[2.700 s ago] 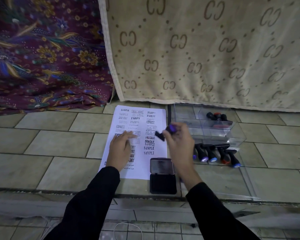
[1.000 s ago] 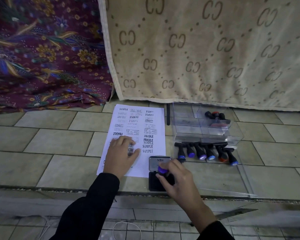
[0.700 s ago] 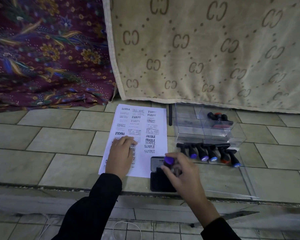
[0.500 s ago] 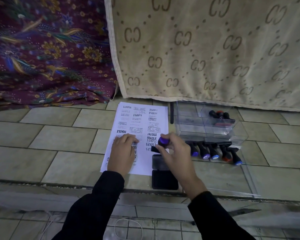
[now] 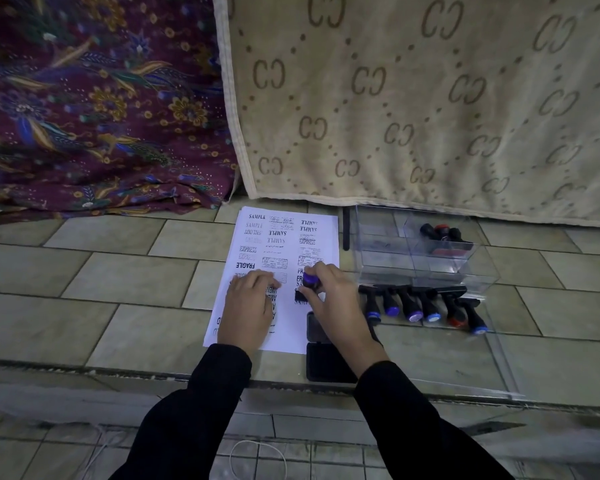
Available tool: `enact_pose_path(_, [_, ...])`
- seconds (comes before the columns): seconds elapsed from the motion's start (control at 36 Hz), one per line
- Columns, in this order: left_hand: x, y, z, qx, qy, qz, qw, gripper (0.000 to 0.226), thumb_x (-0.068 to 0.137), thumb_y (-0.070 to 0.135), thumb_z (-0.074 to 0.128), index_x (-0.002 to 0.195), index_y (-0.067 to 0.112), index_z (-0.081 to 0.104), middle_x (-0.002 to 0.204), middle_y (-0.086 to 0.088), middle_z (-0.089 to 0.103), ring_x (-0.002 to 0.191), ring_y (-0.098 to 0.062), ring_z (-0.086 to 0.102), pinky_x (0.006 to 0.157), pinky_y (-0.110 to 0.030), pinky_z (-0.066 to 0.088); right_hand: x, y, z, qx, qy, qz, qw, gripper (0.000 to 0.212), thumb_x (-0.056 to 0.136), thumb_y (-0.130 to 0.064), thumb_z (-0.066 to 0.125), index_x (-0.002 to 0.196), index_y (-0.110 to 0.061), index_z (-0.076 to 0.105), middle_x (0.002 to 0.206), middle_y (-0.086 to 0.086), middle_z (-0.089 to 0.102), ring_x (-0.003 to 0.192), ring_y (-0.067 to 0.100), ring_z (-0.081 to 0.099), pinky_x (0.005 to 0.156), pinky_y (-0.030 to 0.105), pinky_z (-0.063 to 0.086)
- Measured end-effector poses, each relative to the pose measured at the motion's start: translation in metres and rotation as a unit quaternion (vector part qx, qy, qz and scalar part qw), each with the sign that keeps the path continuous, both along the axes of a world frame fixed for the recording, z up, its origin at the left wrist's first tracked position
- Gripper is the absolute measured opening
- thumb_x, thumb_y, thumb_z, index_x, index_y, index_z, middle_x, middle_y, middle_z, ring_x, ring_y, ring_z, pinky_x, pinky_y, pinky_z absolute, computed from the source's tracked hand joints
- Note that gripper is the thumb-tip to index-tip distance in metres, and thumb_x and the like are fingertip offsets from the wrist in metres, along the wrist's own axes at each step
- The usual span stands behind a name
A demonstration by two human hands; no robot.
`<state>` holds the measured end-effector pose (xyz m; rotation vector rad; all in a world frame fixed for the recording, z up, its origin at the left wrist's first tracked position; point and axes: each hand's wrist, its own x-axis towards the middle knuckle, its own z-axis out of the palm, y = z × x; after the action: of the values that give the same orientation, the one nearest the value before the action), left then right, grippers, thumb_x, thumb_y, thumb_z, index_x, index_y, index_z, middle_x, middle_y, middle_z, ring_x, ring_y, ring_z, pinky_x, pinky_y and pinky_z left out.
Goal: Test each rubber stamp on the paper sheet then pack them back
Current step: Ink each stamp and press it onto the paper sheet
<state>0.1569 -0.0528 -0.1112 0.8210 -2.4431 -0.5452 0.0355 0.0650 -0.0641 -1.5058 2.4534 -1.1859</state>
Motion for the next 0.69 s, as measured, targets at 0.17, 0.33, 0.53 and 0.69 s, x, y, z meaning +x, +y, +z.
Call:
enact_pose_path(0.17, [0.0, 0.0, 0.0, -0.012, -0.003, 0.005, 1.0, 0.039, 0.076, -0.006, 0.05, 0.103, 0.019, 0.063, 0.114, 0.002, 0.059, 0.1, -0.02, 0.05, 0.097, -0.037, 0.041, 0.001, -0.003, -0.002, 0.006, 0.025, 0.005, 1.0, 0.019, 0.082, -0.007, 0.069, 0.099, -0.006, 0.06, 0.093, 0.007, 0.058, 0.071, 0.014, 0.05, 0.064, 0.014, 0.035])
enact_pose_path(0.33, [-0.001, 0.003, 0.0, -0.013, -0.009, 0.012, 1.0, 0.038, 0.076, -0.007, 0.052, 0.103, 0.017, 0.063, 0.114, 0.001, 0.059, 0.1, -0.023, 0.052, 0.099, -0.04, 0.041, -0.002, -0.009, -0.002, 0.023, 0.018, 0.015, 0.999, 0.015, 0.084, -0.007, 0.066, 0.097, -0.008, 0.058, 0.092, 0.006, 0.057, 0.069, 0.015, 0.049, 0.063, 0.02, 0.038])
enact_pose_path(0.53, [-0.002, 0.002, 0.002, -0.015, -0.011, 0.015, 1.0, 0.035, 0.078, -0.006, 0.052, 0.103, 0.016, 0.063, 0.113, -0.002, 0.06, 0.1, -0.026, 0.053, 0.095, -0.036, 0.039, 0.005, -0.003, -0.01, 0.021, 0.042, 0.017, 0.999, 0.016, 0.083, -0.002, 0.064, 0.093, -0.01, 0.055, 0.09, 0.005, 0.054, 0.07, 0.019, 0.054, 0.059, 0.029, 0.046])
enact_pose_path(0.69, [-0.002, 0.004, 0.003, -0.015, -0.007, 0.014, 1.0, 0.036, 0.076, -0.006, 0.052, 0.102, 0.016, 0.063, 0.113, -0.002, 0.06, 0.1, -0.024, 0.052, 0.097, -0.04, 0.041, 0.0, -0.012, -0.006, 0.03, 0.012, -0.004, 0.999, 0.018, 0.083, -0.004, 0.065, 0.096, -0.01, 0.053, 0.093, 0.006, 0.057, 0.072, 0.018, 0.052, 0.061, 0.026, 0.043])
